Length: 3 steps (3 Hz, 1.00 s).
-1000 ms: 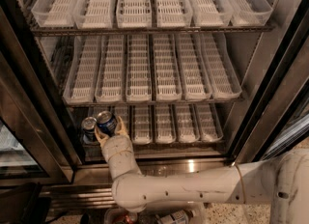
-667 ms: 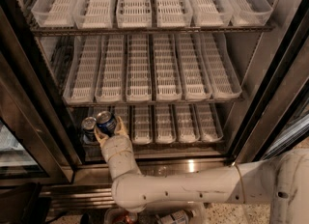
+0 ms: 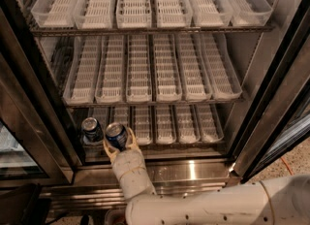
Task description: Pick pepsi can from bottom shelf of fridge
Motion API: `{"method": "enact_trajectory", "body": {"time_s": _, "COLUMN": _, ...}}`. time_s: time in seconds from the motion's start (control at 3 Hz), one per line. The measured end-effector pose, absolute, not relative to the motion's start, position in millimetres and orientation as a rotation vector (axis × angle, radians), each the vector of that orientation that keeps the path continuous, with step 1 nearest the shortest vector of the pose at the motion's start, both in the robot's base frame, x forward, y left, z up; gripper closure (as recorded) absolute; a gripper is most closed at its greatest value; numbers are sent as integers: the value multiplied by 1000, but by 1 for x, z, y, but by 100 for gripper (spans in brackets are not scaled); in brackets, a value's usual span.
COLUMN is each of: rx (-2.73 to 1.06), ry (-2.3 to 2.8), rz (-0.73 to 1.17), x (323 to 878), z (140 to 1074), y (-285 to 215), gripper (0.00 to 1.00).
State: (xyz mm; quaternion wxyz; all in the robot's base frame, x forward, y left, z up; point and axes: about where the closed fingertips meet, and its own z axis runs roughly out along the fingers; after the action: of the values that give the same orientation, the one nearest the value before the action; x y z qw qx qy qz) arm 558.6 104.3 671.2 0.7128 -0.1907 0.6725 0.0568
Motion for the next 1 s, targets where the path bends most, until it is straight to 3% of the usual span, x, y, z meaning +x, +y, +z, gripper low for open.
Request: {"method": "enact_trajectory", "body": {"time_s": 1.0, "rx": -398, "ry": 1488, "rz": 465, "x": 518, "z": 696, "y": 65, "gripper": 100}}
